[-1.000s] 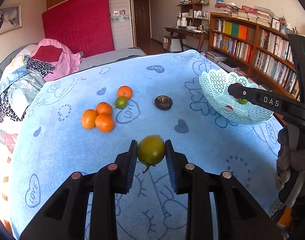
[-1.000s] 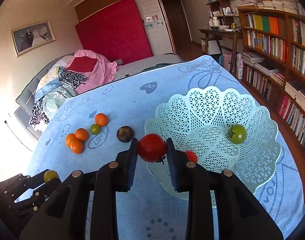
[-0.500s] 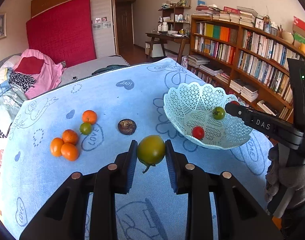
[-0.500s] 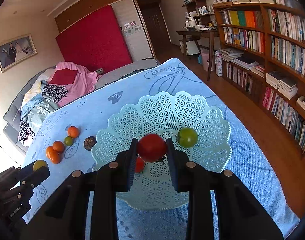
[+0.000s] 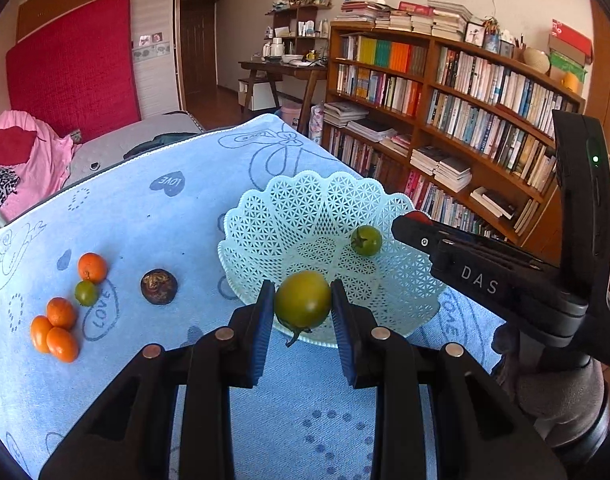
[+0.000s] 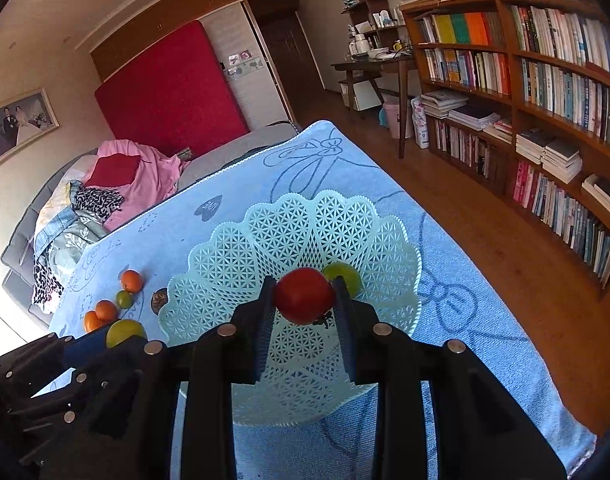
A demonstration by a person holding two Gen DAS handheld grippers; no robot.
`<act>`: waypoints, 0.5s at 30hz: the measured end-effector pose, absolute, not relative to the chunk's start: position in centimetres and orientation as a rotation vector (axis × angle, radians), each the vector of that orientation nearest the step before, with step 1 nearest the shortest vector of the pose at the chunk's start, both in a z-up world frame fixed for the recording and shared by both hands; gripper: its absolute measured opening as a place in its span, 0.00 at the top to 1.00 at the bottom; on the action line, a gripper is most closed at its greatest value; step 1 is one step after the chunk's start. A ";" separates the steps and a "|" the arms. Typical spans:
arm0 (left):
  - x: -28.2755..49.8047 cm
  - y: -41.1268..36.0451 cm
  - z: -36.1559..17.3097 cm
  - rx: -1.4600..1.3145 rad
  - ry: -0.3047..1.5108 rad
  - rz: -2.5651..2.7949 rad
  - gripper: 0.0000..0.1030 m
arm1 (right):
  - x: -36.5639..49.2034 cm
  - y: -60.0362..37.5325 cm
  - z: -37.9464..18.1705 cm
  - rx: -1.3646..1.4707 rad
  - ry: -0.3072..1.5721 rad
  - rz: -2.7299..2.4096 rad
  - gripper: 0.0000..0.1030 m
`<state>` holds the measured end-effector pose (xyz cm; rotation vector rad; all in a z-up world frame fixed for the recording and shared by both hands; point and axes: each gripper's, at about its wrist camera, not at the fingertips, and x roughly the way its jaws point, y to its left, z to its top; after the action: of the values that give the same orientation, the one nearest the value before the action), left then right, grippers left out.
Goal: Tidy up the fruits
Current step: 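Lower the yellow-green tomato into the basket with the left tool while the right tool releases its tomato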
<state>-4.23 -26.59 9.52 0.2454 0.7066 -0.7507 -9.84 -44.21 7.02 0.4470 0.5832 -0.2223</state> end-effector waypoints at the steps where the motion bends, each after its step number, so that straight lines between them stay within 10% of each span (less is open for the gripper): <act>1: -4.2 -26.9 9.6 0.243 0.708 -0.752 0.51 | -10.0 -44.4 7.0 0.452 0.578 -0.228 0.59; 3: -4.1 -27.0 9.8 0.222 0.695 -0.739 0.18 | -10.3 -44.7 7.2 0.462 0.564 -0.239 0.48; 15: -2.2 -23.1 10.8 0.182 0.648 -0.588 0.09 | -10.7 -44.4 7.7 0.471 0.545 -0.243 0.34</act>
<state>-2.23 -23.08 10.77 0.1819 0.6477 -0.5882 -10.68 -44.37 7.68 0.4710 0.5454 -0.2432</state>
